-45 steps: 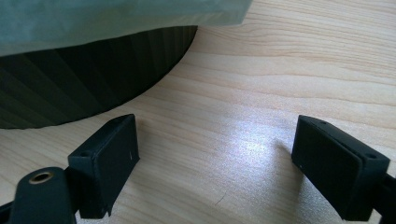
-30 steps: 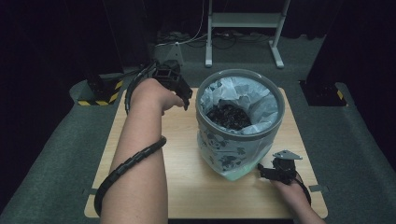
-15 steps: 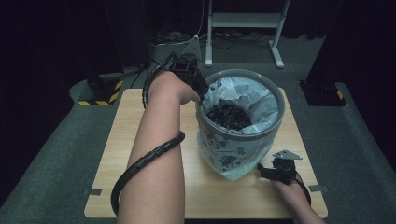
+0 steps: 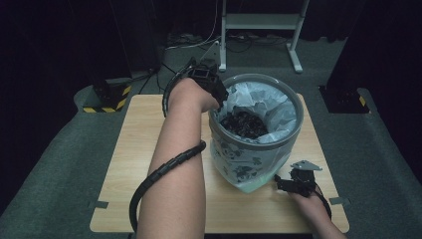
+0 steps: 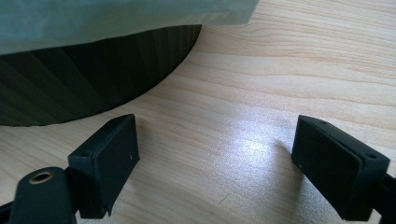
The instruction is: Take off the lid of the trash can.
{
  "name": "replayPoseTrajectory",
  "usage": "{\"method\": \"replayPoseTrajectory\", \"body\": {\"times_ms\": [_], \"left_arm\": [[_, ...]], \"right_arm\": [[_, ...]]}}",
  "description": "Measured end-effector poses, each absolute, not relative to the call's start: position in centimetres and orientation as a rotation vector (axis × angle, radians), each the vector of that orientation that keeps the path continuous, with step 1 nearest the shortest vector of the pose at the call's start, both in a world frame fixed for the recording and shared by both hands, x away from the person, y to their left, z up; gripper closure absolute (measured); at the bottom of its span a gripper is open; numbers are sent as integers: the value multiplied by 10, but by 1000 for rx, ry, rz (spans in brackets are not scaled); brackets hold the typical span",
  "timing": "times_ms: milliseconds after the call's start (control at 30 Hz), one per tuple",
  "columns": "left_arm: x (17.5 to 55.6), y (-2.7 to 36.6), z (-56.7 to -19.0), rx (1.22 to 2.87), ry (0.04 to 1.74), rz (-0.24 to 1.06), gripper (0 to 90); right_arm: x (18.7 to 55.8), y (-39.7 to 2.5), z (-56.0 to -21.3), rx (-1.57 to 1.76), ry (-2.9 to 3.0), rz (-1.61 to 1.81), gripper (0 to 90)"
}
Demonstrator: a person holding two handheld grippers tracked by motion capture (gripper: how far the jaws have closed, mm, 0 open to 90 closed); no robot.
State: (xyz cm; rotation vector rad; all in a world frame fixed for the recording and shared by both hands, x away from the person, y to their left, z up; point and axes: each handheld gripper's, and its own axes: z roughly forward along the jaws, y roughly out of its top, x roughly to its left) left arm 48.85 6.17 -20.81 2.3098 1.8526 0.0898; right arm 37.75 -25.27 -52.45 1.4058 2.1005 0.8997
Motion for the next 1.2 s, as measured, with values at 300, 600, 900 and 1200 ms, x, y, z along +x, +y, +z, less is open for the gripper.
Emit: {"method": "replayPoseTrajectory", "body": {"times_ms": [300,600,900,1200], "left_arm": [[492,56,-216,2316,1878,89,408],[493,51,-216,2299,1913,95,490],[493,47,-216,2309,1952,105,625],[496,47,-220,2322,1973,89,698]], "right_arm": [[377,-253,-525,1404,2102,901,143],[378,-253,-525,1403,2104,902,142],[378,-252,-525,1405,2104,903,142],[378,-252,-525,1405,2104,903,142]]}}
